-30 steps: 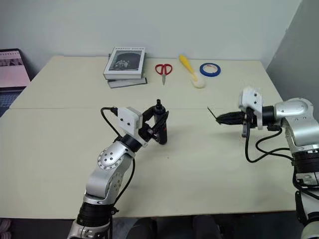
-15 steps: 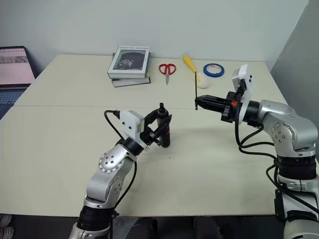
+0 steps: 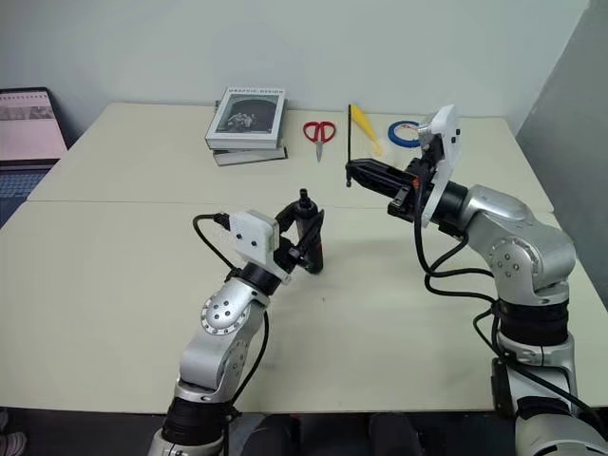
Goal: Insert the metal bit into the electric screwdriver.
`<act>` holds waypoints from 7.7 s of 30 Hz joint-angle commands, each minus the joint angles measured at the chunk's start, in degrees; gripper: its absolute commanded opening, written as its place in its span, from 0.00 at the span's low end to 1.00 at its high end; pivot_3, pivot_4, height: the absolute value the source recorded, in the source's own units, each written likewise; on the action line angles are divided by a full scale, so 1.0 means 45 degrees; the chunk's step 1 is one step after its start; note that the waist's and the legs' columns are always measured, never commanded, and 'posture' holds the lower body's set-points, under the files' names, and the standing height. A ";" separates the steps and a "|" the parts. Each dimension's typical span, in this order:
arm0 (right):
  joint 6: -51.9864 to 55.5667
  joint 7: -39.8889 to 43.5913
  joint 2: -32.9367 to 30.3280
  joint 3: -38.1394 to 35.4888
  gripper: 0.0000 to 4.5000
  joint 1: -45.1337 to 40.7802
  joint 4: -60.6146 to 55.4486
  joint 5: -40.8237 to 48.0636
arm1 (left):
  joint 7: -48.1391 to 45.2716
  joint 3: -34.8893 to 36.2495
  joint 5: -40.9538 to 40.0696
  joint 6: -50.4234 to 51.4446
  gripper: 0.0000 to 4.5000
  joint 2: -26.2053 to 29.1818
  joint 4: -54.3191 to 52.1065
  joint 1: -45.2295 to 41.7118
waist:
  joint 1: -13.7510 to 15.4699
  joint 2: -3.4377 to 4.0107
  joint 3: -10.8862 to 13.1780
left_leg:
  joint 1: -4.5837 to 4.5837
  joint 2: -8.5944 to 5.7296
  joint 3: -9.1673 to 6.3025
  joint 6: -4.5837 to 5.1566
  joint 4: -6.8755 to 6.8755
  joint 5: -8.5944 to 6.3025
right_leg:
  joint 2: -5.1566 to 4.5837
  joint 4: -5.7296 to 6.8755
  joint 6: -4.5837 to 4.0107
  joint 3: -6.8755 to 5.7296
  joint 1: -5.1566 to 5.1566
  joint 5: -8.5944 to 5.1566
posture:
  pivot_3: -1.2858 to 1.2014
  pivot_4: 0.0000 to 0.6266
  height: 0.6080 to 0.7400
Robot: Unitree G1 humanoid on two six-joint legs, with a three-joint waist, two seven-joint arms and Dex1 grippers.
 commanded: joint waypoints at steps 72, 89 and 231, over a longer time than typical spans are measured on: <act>-0.0159 -0.2730 0.2690 0.1976 0.00 -0.0520 -0.0978 -0.2144 | 0.0602 -0.0269 0.0949 -0.1464 0.37 -0.0501 0.1049 -0.0355 | -0.0012 0.0009 -0.0003 | -0.0052 0.0005 -0.0034 0.0000 -0.0022 0.0000 | 0.0001 -0.0036 -0.0009 -0.0038 -0.0037 -0.0006 | 0.52 0.24 1.00; -0.0108 -0.2935 0.2913 0.2082 0.00 -0.0273 -0.1073 -0.2183 | 0.0637 -0.0361 0.0996 -0.1468 0.37 -0.0592 0.0989 -0.0301 | -0.0006 0.0020 -0.0009 | -0.0107 0.0011 -0.0067 0.0000 -0.0024 0.0000 | 0.0000 -0.0120 0.0005 -0.0075 -0.0039 0.0013 | 0.52 0.24 1.00; -0.0473 0.2056 0.1015 0.1970 0.00 -0.1938 0.1859 -0.1636 | 0.0541 -0.0541 0.1006 -0.1701 0.37 -0.0372 0.1059 -0.0267 | 0.0045 0.0073 -0.0036 | -0.0167 0.0022 -0.0184 -0.0002 -0.0016 0.0003 | -0.0010 -0.0144 -0.0069 -0.0221 -0.0032 0.0059 | 0.52 0.24 1.00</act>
